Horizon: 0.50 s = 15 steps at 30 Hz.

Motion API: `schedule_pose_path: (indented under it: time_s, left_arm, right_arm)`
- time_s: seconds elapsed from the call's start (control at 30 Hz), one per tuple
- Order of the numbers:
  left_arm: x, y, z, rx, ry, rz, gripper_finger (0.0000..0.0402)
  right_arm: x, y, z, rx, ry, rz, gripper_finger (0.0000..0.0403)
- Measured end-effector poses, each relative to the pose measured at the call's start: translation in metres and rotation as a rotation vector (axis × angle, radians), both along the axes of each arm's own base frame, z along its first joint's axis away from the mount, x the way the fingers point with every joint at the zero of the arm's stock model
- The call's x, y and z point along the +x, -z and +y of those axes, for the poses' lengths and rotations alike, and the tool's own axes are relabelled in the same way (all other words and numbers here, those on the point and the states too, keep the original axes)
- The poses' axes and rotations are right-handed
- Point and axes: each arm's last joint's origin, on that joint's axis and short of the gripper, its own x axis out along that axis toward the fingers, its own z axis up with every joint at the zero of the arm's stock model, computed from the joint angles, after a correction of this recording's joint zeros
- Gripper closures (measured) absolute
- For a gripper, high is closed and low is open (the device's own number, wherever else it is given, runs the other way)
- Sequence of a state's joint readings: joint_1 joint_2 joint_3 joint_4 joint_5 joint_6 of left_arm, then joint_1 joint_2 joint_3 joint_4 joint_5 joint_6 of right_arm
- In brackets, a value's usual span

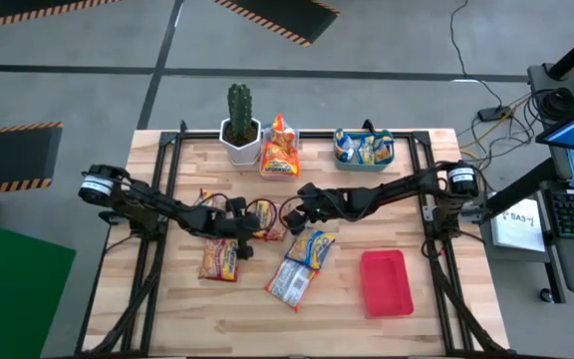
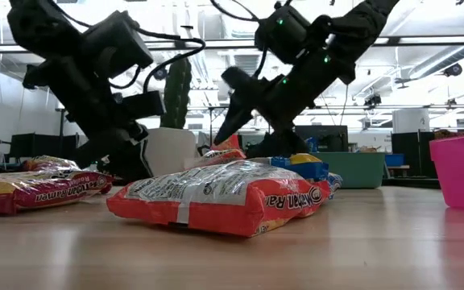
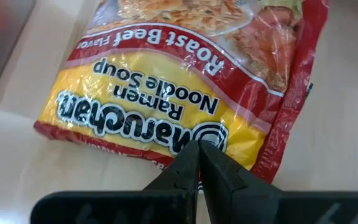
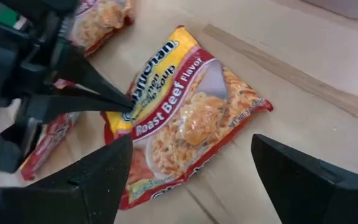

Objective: Sort Maruchan noodles
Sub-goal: Put the red noodle pack into the red bin

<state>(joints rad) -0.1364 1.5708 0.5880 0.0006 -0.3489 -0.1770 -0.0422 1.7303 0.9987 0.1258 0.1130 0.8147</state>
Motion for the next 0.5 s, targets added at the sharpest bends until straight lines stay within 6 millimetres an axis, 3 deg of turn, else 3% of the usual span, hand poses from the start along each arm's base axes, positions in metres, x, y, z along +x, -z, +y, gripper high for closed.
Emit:
schedule_pose_path:
  time_s: [0.3, 0.5]
  left_arm:
    - [-0.005, 0.006, 0.001, -0.01, -0.026, -0.045, 0.0401]
    - [-0.003, 0.006, 0.001, -0.014, -0.027, -0.063, 0.0401]
  right_arm:
    - [0.014, 0.042, -0.01, 0.053, 0.071, -0.016, 0.0085]
    - [0.031, 0.054, -0.008, 0.115, -0.033, -0.203, 0.0089]
